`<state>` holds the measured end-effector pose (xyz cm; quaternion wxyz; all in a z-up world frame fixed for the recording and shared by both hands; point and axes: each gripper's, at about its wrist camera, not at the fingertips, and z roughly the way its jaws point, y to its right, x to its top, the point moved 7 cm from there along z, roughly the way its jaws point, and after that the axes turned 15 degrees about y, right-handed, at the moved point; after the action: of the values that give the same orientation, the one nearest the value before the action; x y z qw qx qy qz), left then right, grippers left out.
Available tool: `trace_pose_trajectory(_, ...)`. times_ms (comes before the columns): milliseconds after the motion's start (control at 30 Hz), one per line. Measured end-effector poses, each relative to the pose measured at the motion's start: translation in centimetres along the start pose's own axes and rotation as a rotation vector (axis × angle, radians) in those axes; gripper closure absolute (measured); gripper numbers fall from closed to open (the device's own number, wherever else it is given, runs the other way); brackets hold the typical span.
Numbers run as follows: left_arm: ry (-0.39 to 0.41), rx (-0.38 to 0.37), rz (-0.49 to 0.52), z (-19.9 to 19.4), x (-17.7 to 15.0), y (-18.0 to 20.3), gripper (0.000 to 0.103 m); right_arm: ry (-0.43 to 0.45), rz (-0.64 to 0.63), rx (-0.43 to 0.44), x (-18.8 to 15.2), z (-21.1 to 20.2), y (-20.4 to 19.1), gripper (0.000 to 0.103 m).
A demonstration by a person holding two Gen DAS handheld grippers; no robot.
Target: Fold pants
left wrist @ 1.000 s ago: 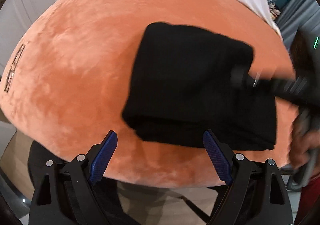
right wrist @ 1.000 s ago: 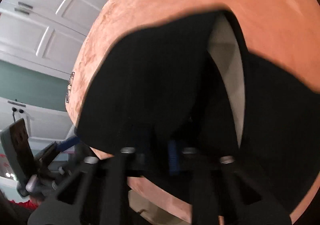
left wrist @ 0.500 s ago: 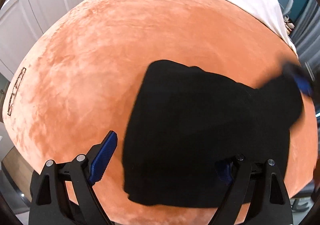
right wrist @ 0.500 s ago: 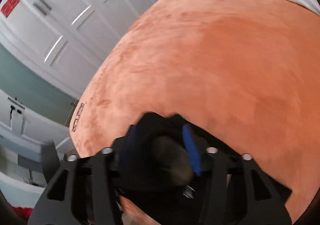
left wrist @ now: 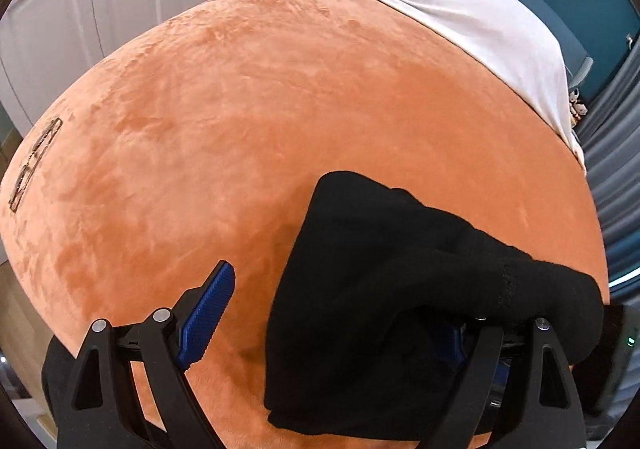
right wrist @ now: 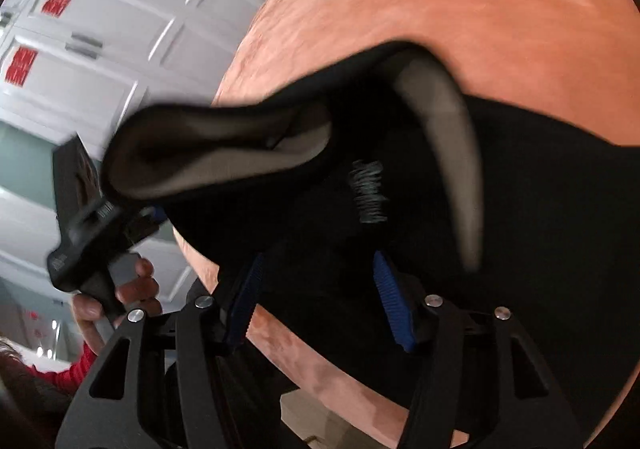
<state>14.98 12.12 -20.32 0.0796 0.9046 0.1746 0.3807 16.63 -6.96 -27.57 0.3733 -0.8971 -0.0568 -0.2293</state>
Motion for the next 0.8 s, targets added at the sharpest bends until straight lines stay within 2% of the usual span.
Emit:
trace_pose_trajectory(100,0.014,-0.019,0.004,-0.9,-0.1,0.6,0.018,-0.004,-0.086,0.022,2.4,3.6,-2.0,0.059)
trace_pose_trajectory(167,0.026,-0.045,0.007,-1.8,-0.1,0.9,0.018,0.098,-0.157,-0.035,6.6,4.1,-2.7,0.059)
trace_pose_trajectory(233,0.037,-0.105,0.023,-2.9,-0.2,1.8,0.018,0.21,-0.172,-0.058,10.2,2.9,-2.8,0.061)
trace_pose_trajectory(267,0.036,-0.125,0.04,-3.3,-0.3,2.1,0.018,0.247,-0.185,-0.105,11.3,2.2,-2.2,0.061)
trace_pose_trajectory(333,0.043,-0.165,0.09,-4.5,-0.8,2.9,0.018,0.305,-0.206,-0.243,11.9,0.1,0.2,0.059)
trace_pose_trajectory(400,0.075,-0.175,0.147,-5.9,-1.0,3.1,0.018,0.273,-0.151,-0.279,10.7,-1.4,2.7,0.058)
trace_pose_trajectory(500,0.117,-0.154,0.187,-7.1,-0.7,2.4,0.017,0.237,-0.073,-0.245,8.4,-3.0,4.6,0.058)
trace_pose_trajectory(600,0.126,-0.093,0.171,-7.1,0.1,0.7,0.017,0.191,0.002,-0.191,7.0,-3.0,5.4,0.056)
trace_pose_trajectory(733,0.045,0.013,0.107,-4.8,-0.3,-2.5,0.017,0.181,0.185,-0.03,7.0,-2.4,6.0,0.052)
trace_pose_trajectory(800,0.006,0.047,0.094,-3.6,-0.9,-3.7,0.017,0.176,0.189,-0.018,7.4,-1.6,6.0,0.05)
